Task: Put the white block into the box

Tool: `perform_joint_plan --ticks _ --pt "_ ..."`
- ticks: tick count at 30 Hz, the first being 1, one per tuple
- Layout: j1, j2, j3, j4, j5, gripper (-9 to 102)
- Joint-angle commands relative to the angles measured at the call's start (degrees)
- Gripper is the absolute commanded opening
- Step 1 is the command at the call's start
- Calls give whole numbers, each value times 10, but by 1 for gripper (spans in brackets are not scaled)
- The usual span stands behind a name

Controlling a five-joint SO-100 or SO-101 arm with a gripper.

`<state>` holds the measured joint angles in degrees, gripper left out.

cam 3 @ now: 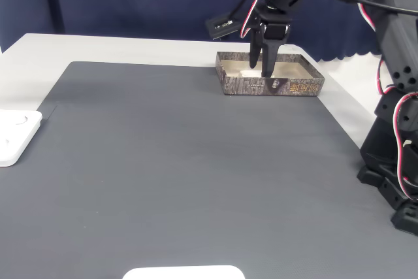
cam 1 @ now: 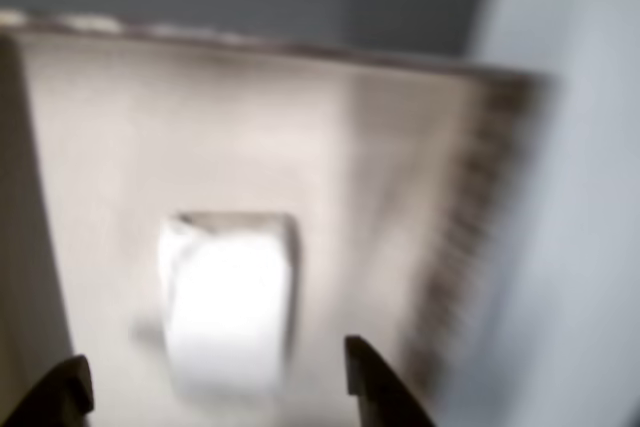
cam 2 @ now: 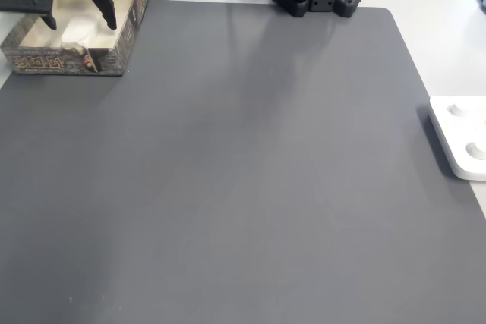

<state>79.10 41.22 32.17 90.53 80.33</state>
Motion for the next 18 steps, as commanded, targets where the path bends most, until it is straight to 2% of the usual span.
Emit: perform_joint_plan --ticks 1,6,18 --pt "-13 133 2 6 -13 37" --pt "-26 226 64 4 -22 37" --pt "-98 520 371 3 -105 33"
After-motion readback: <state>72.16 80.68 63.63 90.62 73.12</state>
